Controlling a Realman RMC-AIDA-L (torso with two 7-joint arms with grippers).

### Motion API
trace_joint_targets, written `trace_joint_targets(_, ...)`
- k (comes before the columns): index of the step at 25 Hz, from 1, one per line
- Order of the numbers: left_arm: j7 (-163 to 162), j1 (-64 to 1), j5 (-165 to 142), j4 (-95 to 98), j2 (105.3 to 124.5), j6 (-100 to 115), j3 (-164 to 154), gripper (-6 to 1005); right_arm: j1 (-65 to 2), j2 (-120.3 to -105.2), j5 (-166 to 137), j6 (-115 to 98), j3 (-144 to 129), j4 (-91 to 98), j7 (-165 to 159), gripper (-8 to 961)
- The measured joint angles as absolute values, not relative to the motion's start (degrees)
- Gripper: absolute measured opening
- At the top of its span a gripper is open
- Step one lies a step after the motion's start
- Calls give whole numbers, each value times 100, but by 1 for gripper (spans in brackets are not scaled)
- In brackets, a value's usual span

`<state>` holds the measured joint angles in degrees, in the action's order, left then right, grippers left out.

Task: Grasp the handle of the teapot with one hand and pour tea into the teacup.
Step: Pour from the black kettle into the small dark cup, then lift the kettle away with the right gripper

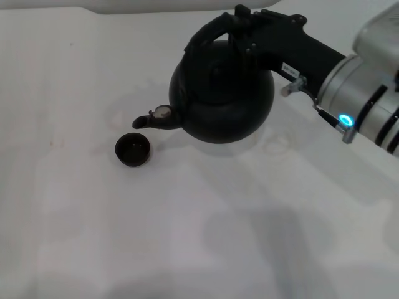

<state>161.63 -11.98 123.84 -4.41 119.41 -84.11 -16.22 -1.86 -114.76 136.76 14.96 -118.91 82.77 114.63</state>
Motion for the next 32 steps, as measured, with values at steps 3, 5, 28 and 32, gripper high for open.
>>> trace_joint_targets(3, 16163, -1169, 12267, -482, 11943, -8414, -1625, 890, -370, -11491, 13623, 1309, -12018, 8277, 11459, 204)
trace_joint_targets(5, 16163, -1157, 12196, -485, 11944, -8417, -1626, 890, -490, -11494, 13616, 1180, -12091, 8259, 11468, 204)
trace_joint_targets(28, 16172, -1277, 12102, -545, 11940, -8360, -1626, 889, -1110, -11569, 13030, 21, -12461, 8191, 11752, 189)
trace_joint_targets(32, 16172, -1302, 12102, -539, 11937, -8358, -1626, 889, -1127, -11575, 13028, -61, -12533, 8191, 11872, 182)
